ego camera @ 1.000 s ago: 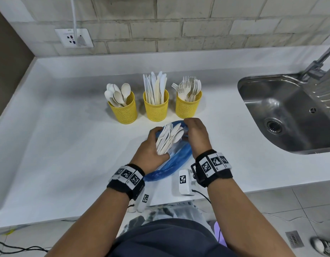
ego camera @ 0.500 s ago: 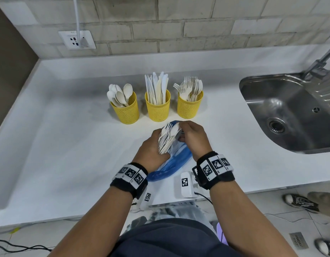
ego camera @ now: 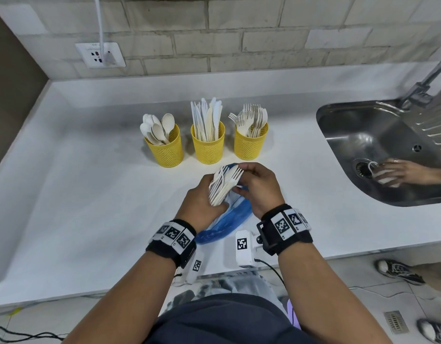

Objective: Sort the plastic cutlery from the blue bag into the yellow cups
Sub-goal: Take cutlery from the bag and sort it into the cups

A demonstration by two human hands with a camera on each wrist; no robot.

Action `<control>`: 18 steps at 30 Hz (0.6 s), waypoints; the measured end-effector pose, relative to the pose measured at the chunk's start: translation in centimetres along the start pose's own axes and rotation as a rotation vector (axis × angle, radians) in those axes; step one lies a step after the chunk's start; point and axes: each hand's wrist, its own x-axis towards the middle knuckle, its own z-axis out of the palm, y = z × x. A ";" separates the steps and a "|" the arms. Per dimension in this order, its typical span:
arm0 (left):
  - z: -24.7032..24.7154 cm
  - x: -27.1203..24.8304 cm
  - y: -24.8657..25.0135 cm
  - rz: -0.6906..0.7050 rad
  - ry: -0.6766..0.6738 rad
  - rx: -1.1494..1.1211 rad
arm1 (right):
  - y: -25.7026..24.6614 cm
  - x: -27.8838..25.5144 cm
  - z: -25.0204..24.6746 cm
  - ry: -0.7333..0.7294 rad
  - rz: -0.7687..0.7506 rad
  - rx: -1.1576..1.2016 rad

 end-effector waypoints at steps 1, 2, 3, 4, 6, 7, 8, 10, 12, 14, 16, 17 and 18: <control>0.0 -0.1 0.0 -0.001 -0.006 -0.005 | 0.1 0.0 0.0 -0.009 0.013 0.014; 0.1 -0.1 0.0 -0.005 -0.007 -0.006 | 0.1 0.0 0.0 -0.016 0.022 0.031; 0.1 -0.1 0.0 -0.010 -0.004 -0.003 | 0.1 0.0 0.1 -0.022 0.030 0.046; 0.0 -0.1 -0.1 -0.014 0.001 0.005 | 0.1 0.0 0.2 -0.029 0.035 0.059; -0.1 0.0 -0.3 -0.019 0.016 0.021 | 0.2 0.1 0.4 -0.048 0.036 0.078; -0.2 0.1 -0.4 -0.022 0.022 0.022 | 0.2 0.1 0.4 -0.053 0.035 0.080; -0.4 0.1 -0.5 -0.026 0.025 0.019 | 0.4 0.2 0.5 -0.051 0.030 0.074; -0.6 0.0 -0.6 -0.031 0.026 0.023 | 0.7 0.6 0.7 -0.040 0.001 0.015; -0.8 -0.1 -0.7 -0.030 0.015 0.022 | 1.0 0.9 1.0 -0.035 -0.047 -0.080; -0.9 -0.1 -0.8 -0.024 0.002 0.008 | 1.0 1.0 1.2 -0.044 -0.082 -0.134; -1.1 -0.2 -0.8 -0.017 0.000 -0.002 | 0.5 1.0 1.4 -0.091 -0.078 -0.106; -1.2 -0.2 -0.8 -0.014 0.005 -0.009 | 0.2 1.0 1.5 -0.134 -0.069 -0.059; -1.3 -0.2 -0.7 -0.010 0.011 -0.019 | 0.0 1.0 1.6 -0.176 -0.063 -0.014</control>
